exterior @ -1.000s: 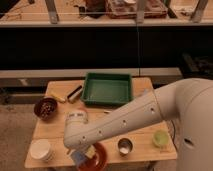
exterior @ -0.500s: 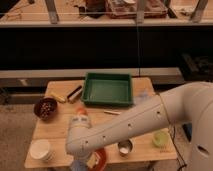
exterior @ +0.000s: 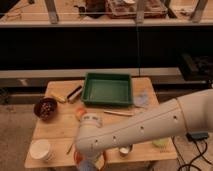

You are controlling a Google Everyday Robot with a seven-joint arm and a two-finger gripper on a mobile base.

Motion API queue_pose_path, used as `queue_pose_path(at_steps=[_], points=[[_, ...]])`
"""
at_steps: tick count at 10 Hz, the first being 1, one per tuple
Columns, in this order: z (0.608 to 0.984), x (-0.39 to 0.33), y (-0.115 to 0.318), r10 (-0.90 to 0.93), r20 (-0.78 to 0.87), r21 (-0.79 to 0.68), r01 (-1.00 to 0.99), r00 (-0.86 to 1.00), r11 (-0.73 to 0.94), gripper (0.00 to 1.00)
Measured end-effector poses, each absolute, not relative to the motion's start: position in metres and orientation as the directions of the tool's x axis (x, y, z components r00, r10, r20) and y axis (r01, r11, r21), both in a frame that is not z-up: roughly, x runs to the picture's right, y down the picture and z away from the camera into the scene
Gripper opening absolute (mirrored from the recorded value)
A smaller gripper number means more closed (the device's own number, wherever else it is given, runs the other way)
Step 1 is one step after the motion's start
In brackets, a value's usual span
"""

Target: Wipe red bowl with sponge

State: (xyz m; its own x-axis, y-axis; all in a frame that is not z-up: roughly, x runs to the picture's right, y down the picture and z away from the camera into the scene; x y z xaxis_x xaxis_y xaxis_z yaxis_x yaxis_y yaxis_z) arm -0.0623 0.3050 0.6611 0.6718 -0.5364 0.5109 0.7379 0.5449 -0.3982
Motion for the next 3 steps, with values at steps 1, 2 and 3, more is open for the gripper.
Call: queue_pose_path(at_steps=[1,2,3], points=[[0.664,-0.053,0.302,-0.54,0.492,-0.412,0.729,0.683,0.547,0.18],[0.667,-0.049,0.3,-0.54,0.479,-0.424,0.72,0.693,0.549,0.18],[0.674,-0.044,0.294,-0.527,0.465,-0.438,0.702,0.711,0.561,0.18]])
